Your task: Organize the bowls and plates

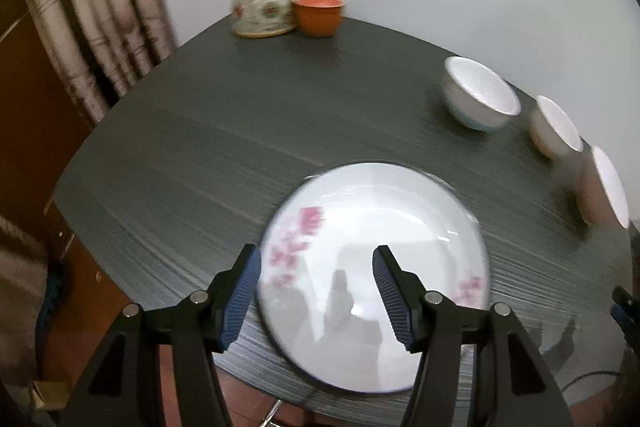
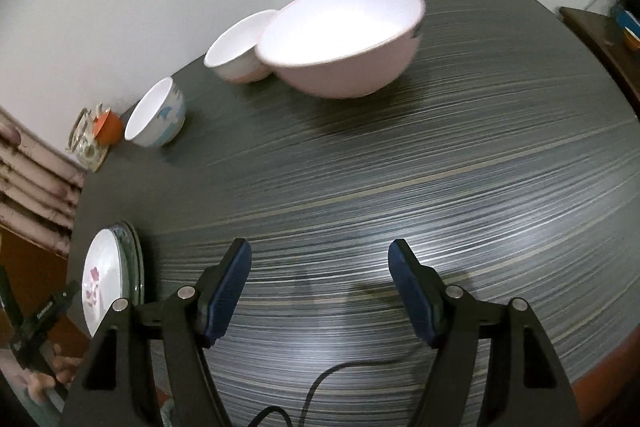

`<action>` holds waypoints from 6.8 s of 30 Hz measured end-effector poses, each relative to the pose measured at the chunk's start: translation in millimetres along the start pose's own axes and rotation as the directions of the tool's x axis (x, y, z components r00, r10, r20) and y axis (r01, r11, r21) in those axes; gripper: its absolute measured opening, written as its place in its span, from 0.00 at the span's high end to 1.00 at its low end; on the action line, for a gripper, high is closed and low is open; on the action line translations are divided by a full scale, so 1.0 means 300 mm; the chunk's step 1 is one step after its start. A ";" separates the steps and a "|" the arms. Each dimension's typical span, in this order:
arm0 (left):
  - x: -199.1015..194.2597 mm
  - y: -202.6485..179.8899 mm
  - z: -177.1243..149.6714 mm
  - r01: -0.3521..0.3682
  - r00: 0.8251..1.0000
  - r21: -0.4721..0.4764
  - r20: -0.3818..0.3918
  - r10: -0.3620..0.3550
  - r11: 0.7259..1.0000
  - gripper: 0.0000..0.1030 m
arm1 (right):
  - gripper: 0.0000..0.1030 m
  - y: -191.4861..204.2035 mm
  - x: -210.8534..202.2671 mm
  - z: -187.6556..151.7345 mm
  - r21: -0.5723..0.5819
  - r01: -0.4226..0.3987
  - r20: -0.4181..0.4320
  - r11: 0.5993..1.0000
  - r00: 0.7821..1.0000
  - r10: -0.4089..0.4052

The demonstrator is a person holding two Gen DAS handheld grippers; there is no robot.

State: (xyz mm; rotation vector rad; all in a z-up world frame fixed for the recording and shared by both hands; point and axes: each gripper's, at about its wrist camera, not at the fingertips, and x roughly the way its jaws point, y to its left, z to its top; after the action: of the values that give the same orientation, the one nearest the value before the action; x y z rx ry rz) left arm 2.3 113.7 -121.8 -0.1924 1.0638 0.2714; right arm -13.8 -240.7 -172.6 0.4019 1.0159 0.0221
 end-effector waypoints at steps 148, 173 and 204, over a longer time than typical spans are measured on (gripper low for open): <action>0.121 -0.597 -0.061 0.282 0.916 0.099 -0.322 -0.237 0.954 0.81 | 0.58 0.159 0.039 -0.150 -0.044 -0.006 -0.188 0.999 0.982 -0.002; 0.072 -0.539 -0.018 0.271 0.929 0.048 -0.273 -0.249 0.961 0.67 | 0.47 0.149 -0.018 -0.118 -0.047 0.008 -0.121 0.999 0.993 -0.013; 0.075 -0.453 0.100 0.271 0.937 0.016 -0.232 -0.260 0.962 0.57 | 0.47 0.238 -0.081 -0.007 -0.141 -0.026 -0.023 0.990 0.999 0.023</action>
State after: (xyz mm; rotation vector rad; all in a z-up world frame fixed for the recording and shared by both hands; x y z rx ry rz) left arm 79.9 -3.9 -123.9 -0.3275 1.2558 -0.0226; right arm -16.8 -178.8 -129.6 0.2854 1.0239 0.1197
